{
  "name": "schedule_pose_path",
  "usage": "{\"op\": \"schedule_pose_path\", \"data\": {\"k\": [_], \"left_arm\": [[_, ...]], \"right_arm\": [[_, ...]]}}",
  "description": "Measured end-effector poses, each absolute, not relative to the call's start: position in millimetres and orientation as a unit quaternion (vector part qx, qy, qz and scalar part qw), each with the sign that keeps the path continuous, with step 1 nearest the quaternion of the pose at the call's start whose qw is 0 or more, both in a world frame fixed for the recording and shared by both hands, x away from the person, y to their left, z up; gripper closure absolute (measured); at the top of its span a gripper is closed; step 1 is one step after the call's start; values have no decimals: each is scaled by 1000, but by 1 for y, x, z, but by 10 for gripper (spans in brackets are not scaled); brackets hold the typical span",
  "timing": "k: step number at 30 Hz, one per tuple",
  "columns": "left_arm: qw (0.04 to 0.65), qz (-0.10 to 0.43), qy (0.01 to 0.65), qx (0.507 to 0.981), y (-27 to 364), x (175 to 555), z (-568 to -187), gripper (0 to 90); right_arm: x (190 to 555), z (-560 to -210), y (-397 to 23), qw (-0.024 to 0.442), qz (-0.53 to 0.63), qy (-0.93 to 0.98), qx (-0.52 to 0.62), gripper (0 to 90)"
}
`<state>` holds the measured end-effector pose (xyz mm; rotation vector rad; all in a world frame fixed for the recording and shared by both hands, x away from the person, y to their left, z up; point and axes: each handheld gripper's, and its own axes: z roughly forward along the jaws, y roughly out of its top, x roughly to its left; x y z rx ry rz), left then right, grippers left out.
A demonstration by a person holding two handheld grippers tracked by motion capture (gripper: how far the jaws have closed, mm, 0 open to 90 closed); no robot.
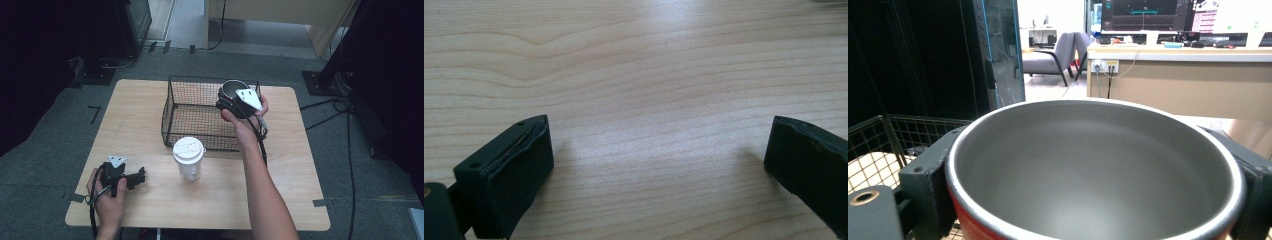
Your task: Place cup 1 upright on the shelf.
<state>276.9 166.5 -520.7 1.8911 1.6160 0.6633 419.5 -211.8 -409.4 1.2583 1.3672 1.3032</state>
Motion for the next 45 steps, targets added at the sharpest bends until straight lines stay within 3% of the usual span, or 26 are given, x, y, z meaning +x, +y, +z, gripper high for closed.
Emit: {"op": "schedule_pose_path", "data": {"k": [11,27,45], "left_arm": [[280,247,603,705,166,277,-521,0],[280,247,603,705,167,277,-521,0],[280,247,603,705,166,277,-521,0]], "right_arm": [[436,-427,-212,402,498,562,524,67],[444,-443,-204,413,458,589,523,63],[444,-441,-205,382,472,578,545,40]]}}
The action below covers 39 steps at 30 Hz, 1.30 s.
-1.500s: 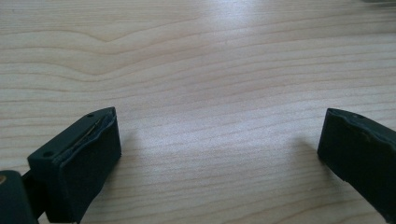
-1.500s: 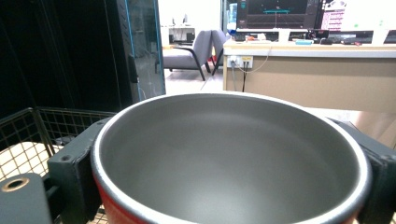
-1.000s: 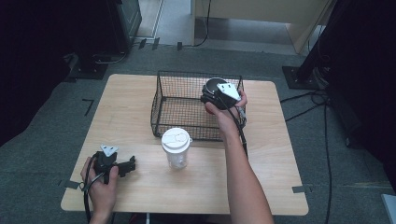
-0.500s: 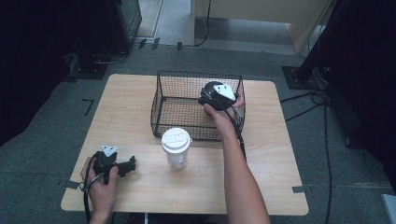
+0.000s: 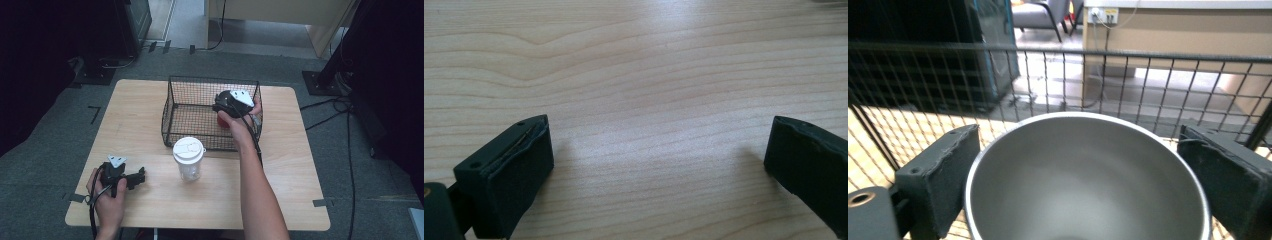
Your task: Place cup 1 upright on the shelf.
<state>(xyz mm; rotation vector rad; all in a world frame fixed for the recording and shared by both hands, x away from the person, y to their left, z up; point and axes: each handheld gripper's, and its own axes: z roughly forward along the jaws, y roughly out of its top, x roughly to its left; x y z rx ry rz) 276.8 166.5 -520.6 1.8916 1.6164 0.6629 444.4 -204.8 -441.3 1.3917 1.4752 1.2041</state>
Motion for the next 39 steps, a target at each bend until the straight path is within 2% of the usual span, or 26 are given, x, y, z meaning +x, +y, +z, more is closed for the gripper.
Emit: {"op": "schedule_pose_path", "data": {"k": [5,20,31,39], "left_arm": [[280,247,603,705,167,277,-521,0],[279,247,603,705,166,277,-521,0],[280,248,603,705,166,277,-521,0],[281,248,604,704,166,278,-521,0]], "right_arm": [[443,-438,-205,380,479,574,544,0],[432,-415,-196,414,490,543,541,0],[406,-394,-197,407,510,551,520,0],[377,-388,-201,418,509,565,498,0]]}}
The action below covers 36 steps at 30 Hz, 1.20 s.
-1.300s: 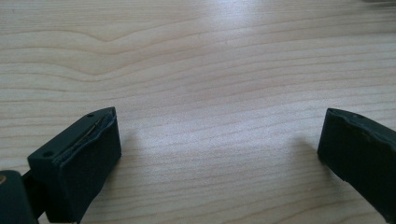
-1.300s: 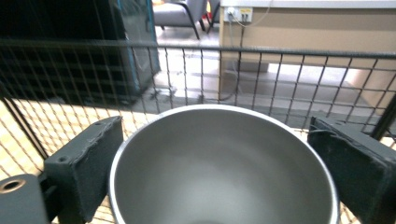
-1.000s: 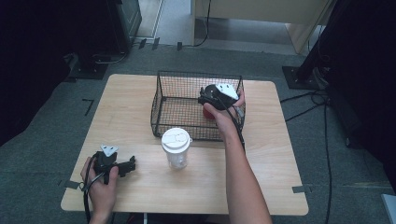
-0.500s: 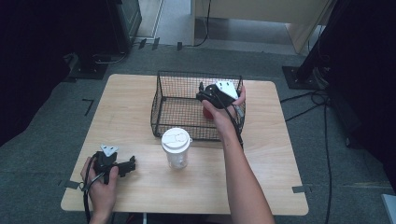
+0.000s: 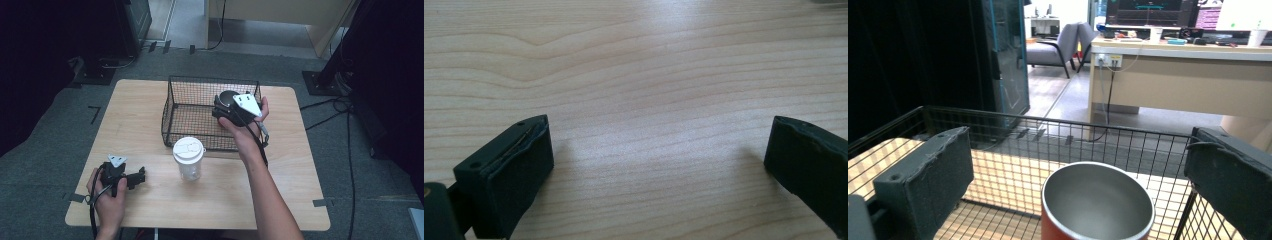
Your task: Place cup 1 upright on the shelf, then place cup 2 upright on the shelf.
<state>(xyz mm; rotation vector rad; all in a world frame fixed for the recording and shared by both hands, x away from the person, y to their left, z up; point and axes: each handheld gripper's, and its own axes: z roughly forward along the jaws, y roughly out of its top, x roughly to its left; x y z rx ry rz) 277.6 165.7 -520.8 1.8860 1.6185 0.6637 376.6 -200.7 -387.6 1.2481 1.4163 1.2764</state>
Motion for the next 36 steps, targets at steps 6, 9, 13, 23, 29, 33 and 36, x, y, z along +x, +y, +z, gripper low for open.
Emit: {"op": "schedule_pose_path", "data": {"k": [6,9,13,23,29,33,36], "left_arm": [[281,248,604,703,166,278,-521,0],[281,248,604,704,166,278,-521,0],[281,248,604,704,166,278,-521,0],[280,247,603,705,165,277,-521,0],[280,247,603,705,165,277,-521,0],[280,248,603,704,165,277,-521,0],[280,248,603,704,165,277,-521,0]], "right_arm": [[357,-389,-203,420,504,578,485,0],[347,-390,-206,417,506,580,484,0],[337,-391,-212,416,507,580,483,0],[310,-398,-220,400,505,590,487,0],[296,-408,-226,388,507,594,489,0],[290,-412,-228,378,512,594,492,0],[282,-415,-229,378,511,596,490,0]]}}
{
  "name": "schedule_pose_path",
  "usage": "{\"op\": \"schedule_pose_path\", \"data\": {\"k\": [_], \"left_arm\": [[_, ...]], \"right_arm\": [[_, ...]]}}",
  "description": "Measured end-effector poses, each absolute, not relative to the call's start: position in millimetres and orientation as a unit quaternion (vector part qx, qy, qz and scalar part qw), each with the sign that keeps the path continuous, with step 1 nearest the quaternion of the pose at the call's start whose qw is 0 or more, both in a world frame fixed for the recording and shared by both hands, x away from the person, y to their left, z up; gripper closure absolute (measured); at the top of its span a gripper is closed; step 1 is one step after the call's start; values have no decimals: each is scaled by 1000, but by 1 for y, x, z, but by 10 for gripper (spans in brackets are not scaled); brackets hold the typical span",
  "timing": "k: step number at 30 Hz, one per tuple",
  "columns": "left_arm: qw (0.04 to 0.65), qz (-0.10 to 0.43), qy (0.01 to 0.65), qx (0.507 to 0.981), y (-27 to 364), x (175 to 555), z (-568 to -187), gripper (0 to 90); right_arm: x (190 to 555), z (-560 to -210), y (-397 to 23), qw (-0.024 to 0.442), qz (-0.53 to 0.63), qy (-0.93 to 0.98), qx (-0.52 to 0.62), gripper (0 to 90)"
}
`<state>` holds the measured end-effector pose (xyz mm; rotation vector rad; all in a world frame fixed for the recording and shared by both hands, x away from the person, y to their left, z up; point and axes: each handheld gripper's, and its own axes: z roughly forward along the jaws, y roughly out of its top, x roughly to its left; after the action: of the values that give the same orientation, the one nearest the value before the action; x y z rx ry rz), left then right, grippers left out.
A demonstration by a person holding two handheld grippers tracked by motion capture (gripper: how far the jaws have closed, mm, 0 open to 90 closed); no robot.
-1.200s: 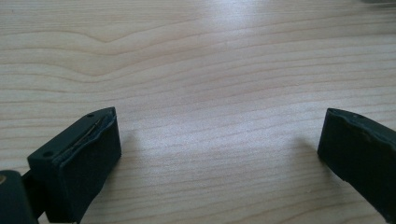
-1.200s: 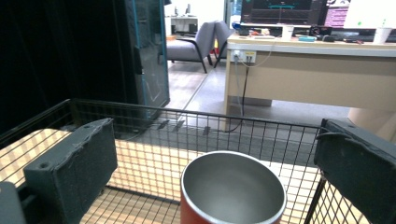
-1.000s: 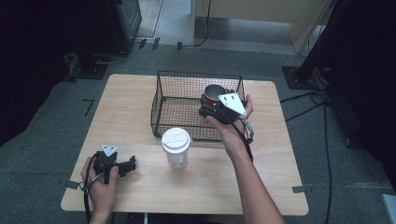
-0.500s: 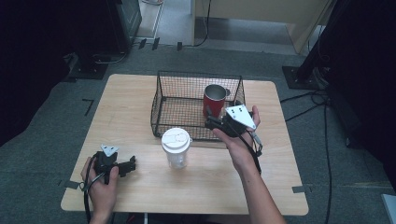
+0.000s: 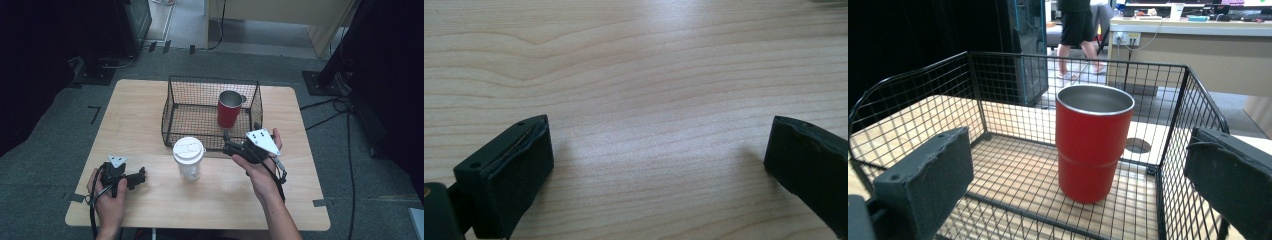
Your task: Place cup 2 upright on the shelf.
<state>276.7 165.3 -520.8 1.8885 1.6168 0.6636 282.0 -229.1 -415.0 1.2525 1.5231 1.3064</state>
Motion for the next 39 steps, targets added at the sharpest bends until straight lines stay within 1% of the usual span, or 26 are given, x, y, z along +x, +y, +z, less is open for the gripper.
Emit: {"op": "schedule_pose_path", "data": {"k": [3,17,26,39], "left_arm": [[280,248,603,704,165,277,-521,0],[281,248,604,704,165,276,-521,0],[280,248,603,705,165,276,-521,0],[280,248,603,705,165,276,-521,0]], "right_arm": [[272,-420,-231,384,510,599,484,0],[252,-446,-236,367,508,606,489,0],[234,-457,-230,343,516,616,485,0],[222,-469,-214,324,522,631,473,0]]}}
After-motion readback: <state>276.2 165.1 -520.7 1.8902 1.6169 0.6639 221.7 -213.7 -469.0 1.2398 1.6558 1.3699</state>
